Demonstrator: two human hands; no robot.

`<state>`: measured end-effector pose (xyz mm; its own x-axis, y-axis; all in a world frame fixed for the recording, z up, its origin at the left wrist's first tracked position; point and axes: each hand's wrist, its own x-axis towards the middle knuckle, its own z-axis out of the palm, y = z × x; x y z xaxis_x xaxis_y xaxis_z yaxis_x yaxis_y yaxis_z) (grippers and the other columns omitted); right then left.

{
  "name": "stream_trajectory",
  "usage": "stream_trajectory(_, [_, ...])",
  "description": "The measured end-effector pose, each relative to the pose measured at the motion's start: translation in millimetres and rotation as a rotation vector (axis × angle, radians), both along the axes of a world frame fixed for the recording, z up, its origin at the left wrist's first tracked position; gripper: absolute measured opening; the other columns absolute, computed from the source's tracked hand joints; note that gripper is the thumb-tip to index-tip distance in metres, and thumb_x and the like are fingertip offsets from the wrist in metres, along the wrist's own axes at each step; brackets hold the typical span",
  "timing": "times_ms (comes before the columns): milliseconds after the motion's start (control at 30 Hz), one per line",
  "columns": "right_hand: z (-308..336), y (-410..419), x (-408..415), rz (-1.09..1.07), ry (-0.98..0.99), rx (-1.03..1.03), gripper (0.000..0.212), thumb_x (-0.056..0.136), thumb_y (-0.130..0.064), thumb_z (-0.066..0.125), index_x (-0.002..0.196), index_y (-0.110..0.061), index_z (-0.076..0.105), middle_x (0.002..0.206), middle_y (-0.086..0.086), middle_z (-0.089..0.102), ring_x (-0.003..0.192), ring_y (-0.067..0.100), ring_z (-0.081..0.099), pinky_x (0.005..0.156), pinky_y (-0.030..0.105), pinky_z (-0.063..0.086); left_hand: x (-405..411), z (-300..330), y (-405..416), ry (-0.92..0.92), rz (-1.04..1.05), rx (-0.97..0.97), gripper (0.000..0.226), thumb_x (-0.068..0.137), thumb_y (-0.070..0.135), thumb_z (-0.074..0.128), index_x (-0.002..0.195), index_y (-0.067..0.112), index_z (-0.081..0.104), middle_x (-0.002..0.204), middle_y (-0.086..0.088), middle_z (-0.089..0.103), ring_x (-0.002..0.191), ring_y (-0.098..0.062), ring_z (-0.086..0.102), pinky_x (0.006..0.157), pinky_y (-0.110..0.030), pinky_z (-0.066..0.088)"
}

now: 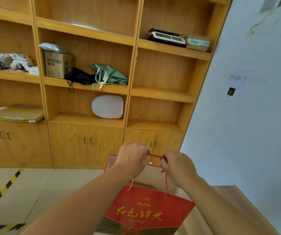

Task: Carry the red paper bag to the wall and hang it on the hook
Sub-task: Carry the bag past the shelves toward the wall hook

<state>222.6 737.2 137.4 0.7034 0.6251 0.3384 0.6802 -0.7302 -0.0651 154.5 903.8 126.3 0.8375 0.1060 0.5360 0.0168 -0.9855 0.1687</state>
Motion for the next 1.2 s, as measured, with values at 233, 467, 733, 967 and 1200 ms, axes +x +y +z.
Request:
stream_trajectory(233, [-23,74,97,0.040,0.023,0.124,0.023,0.097,-0.026,0.051,0.075,-0.020,0.056,0.070,0.001,0.059,0.062,0.020,0.057,0.055,0.042,0.051,90,-3,75,0.031,0.008,0.040,0.011,0.094,0.023,0.061,0.099,0.030,0.068,0.096,0.010,0.072,0.090,-0.014,0.066,0.086,-0.033,0.048])
stream_trajectory(467, [-26,141,202,0.050,0.118,0.158,0.022,0.098,-0.026,0.052,0.079,-0.017,0.058,0.072,0.002,0.061,0.065,0.022,0.060,0.059,0.043,0.053,187,-1,140,0.109,0.013,0.005,0.013,0.094,0.025,0.059,0.102,0.030,0.068,0.100,0.010,0.073,0.093,-0.012,0.066,0.090,-0.034,0.049])
stream_trajectory(733, [-29,220,313,0.038,0.116,0.109,0.022,0.099,-0.025,0.052,0.077,-0.019,0.054,0.073,-0.004,0.051,0.067,0.016,0.052,0.055,0.029,0.032,300,-12,220,0.113,0.013,-0.046,0.012,0.096,0.028,0.059,0.103,0.030,0.068,0.100,0.009,0.073,0.093,-0.014,0.065,0.083,-0.031,0.047])
stream_trajectory(967, [-33,282,417,-0.115,0.089,0.105,0.020,0.096,-0.027,0.055,0.078,-0.019,0.059,0.075,-0.001,0.061,0.069,0.021,0.058,0.059,0.040,0.051,426,-21,290,0.098,-0.101,-0.026,0.011,0.096,0.030,0.060,0.104,0.029,0.069,0.101,0.009,0.071,0.095,-0.017,0.064,0.080,-0.030,0.044])
stream_trajectory(1200, [-14,291,508,-0.347,0.108,0.113,0.016,0.097,-0.028,0.056,0.086,-0.019,0.063,0.087,0.002,0.068,0.076,0.021,0.061,0.065,0.034,0.051,568,-9,307,0.073,-0.322,-0.033,0.010,0.091,0.028,0.060,0.095,0.026,0.068,0.094,0.004,0.072,0.090,-0.021,0.065,0.081,-0.038,0.049])
